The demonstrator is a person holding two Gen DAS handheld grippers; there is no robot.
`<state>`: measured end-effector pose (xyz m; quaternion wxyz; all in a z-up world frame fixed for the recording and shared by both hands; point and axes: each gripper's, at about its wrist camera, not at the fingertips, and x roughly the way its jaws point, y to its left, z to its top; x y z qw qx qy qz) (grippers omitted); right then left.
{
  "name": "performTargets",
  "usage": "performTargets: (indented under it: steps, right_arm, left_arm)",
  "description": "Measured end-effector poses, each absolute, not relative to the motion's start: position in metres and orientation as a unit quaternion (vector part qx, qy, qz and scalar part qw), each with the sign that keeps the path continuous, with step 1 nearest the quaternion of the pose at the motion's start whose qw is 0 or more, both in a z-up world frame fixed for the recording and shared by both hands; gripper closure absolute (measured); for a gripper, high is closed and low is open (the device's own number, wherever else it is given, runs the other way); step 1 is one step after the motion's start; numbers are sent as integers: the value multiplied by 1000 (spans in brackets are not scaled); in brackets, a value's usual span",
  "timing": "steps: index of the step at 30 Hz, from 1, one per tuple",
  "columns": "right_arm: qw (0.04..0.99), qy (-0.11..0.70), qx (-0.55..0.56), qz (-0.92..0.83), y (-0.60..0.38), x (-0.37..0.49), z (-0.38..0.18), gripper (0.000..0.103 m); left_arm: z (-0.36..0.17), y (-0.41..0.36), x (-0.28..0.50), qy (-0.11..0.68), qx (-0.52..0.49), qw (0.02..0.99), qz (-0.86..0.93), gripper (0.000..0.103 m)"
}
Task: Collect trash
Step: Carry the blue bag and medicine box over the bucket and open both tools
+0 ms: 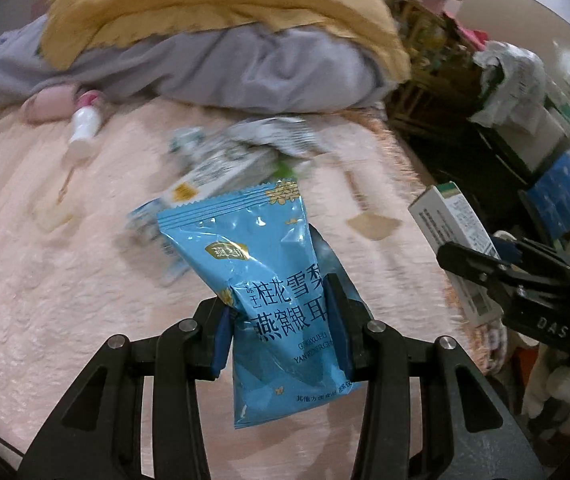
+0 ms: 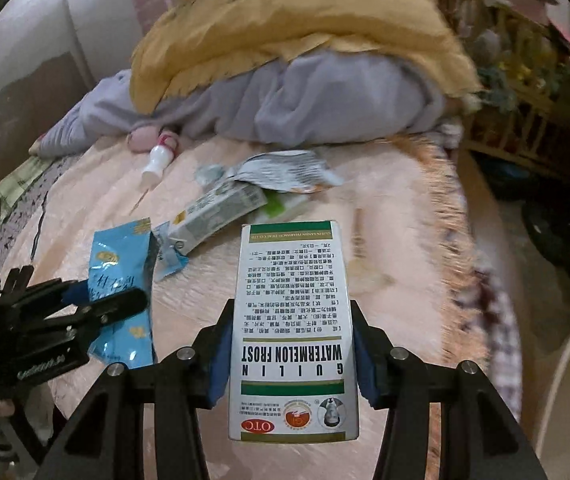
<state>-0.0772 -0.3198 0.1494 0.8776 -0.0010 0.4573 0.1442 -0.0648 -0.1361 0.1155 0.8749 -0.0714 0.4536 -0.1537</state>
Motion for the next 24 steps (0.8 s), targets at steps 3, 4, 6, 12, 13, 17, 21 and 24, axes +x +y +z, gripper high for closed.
performTargets:
  steps: [3, 4, 6, 12, 13, 17, 21, 24]
  right_arm:
    - [884, 451, 6, 126, -348, -89, 158, 54]
    - [886, 448, 10, 119, -358, -92, 160, 54]
    - [889, 444, 18, 107, -375, -97, 164, 54]
    - [898, 433, 44, 65, -434, -115, 175, 54]
    - [899, 432, 48, 59, -442, -118, 176, 54]
    - [901, 427, 62, 30, -478, -131, 180, 54]
    - [902, 425, 77, 1, -512, -141, 181, 54]
    - [900, 426, 88, -18, -536, -149, 180, 54]
  left_arm:
    - [124, -162, -64, 448, -60, 875, -175, 63]
    - [127, -171, -64, 445, -56, 875, -182, 63]
    - [132, -190, -64, 442, -50, 874, -198, 63]
    - [144, -245, -67, 434, -30, 868, -240, 63]
    - [145, -256, -67, 433, -25, 866, -247, 63]
    - [149, -292, -69, 429, -9, 861, -272, 63]
    - [154, -325, -70, 425, 1, 856, -295, 63]
    - [155, -350, -71, 424, 7, 851, -311, 63]
